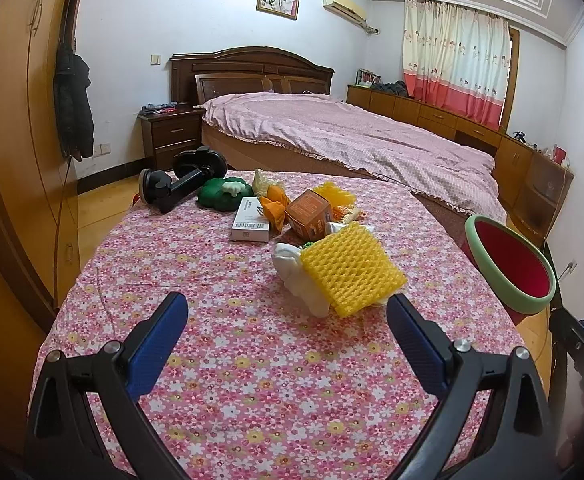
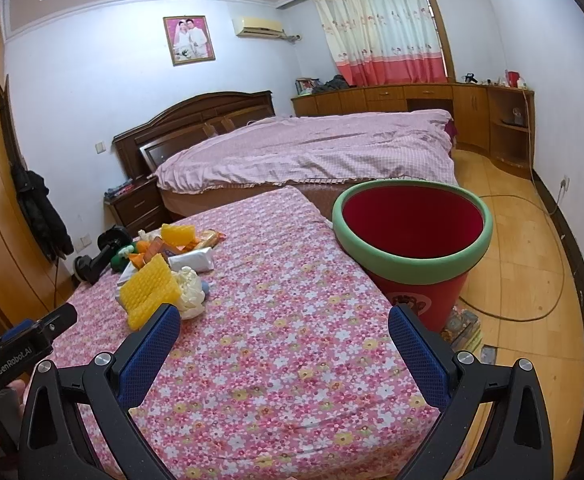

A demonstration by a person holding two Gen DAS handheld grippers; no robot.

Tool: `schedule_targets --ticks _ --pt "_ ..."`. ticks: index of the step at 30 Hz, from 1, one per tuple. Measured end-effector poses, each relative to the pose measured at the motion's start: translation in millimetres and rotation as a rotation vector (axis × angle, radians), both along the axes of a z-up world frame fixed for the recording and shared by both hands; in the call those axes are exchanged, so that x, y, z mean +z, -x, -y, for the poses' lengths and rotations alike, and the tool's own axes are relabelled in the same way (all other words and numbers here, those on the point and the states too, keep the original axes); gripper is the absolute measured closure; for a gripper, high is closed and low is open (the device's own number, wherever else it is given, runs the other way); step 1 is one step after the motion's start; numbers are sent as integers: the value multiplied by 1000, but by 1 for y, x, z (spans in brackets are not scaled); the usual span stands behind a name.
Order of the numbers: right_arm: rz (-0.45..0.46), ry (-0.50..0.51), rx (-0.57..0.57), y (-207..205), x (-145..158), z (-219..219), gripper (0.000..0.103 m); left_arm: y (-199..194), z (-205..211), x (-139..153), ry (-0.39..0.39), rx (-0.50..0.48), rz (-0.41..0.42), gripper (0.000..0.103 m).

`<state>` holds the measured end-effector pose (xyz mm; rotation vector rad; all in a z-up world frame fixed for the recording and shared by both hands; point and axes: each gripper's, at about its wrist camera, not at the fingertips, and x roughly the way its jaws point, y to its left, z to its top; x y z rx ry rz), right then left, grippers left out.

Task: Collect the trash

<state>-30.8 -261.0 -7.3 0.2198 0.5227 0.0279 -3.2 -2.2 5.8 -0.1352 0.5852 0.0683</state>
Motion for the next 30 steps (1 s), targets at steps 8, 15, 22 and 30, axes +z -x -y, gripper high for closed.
schedule_targets --ticks 8,15,22,30 --pt "-3 -2 0 -1 -2 0 0 0 -2 -1 0 11 -3 4" --pt "-4 -3 -1 -1 -3 0 0 -1 -2 -1 -2 13 -4 4" --pt "-3 -3 -1 -1 -3 0 0 0 -2 -1 -3 13 -4 4" --pt "-8 -7 -1 -1 -5 -1 0 0 -3 -3 -7 15 -5 4"
